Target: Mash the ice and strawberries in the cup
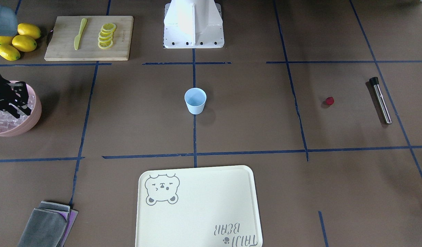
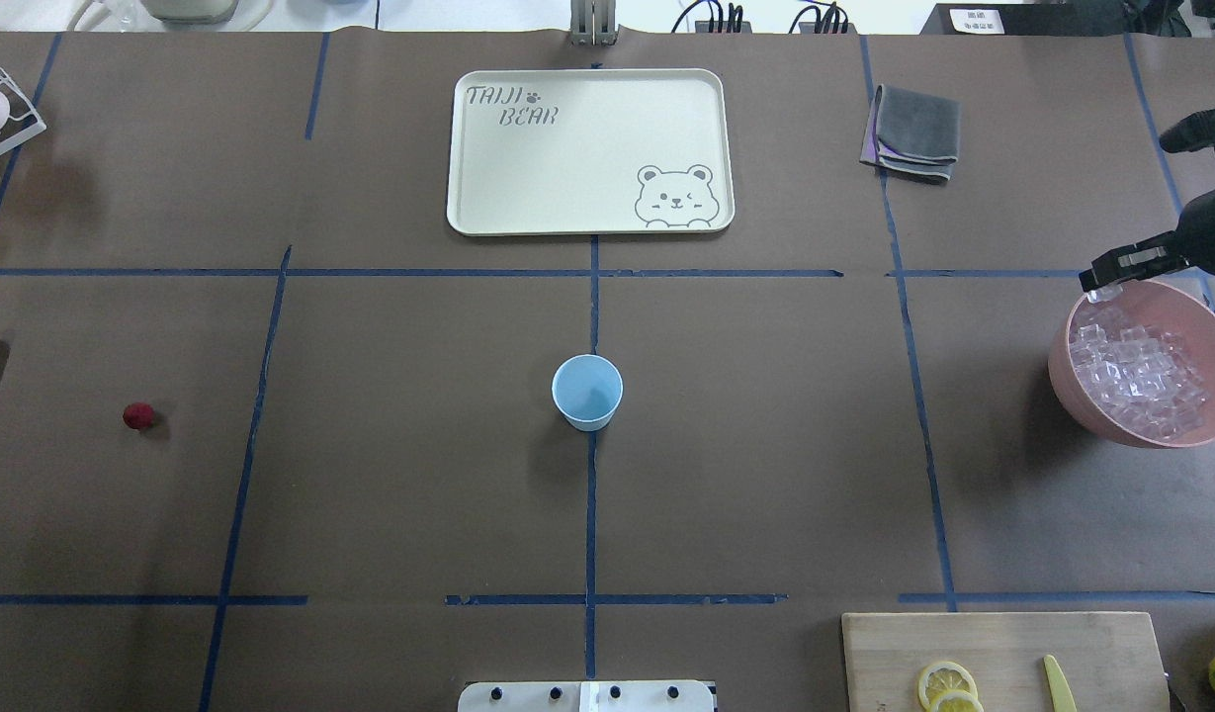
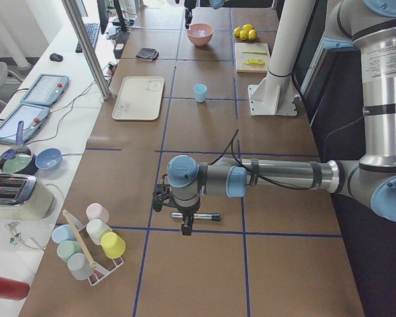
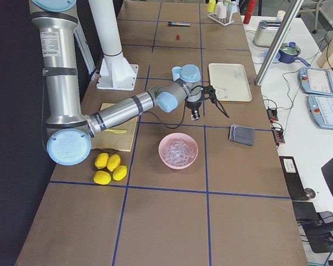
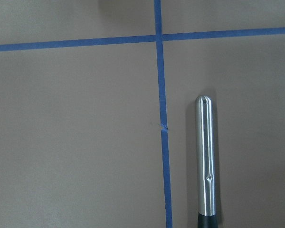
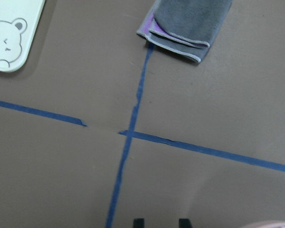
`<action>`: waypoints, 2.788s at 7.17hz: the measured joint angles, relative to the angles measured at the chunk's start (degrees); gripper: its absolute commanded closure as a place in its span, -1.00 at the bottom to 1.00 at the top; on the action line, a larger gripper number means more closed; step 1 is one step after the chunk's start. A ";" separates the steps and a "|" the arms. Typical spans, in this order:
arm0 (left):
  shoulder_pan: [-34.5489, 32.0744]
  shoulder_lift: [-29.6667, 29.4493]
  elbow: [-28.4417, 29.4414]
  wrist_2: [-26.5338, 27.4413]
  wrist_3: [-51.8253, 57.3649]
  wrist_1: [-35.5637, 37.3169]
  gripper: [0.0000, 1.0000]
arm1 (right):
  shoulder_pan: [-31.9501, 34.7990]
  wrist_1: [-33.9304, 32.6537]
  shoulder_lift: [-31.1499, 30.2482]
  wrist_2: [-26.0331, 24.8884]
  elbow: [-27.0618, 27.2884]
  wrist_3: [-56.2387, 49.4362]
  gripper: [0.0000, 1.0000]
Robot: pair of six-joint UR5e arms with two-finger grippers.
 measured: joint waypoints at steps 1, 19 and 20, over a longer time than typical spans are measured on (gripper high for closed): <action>0.00 -0.10 -0.13 -0.01 -0.02 0.00 -1.00 | -3.78 -1.72 3.95 -2.23 -0.01 4.81 0.94; 0.17 -0.47 -0.38 -0.27 -0.03 -0.06 -1.00 | -26.43 -19.67 29.50 -22.69 -4.04 31.23 -0.98; 0.20 -0.47 -0.36 -0.27 -0.03 -0.07 -1.00 | -22.13 -19.61 22.56 -18.77 1.44 25.35 -0.98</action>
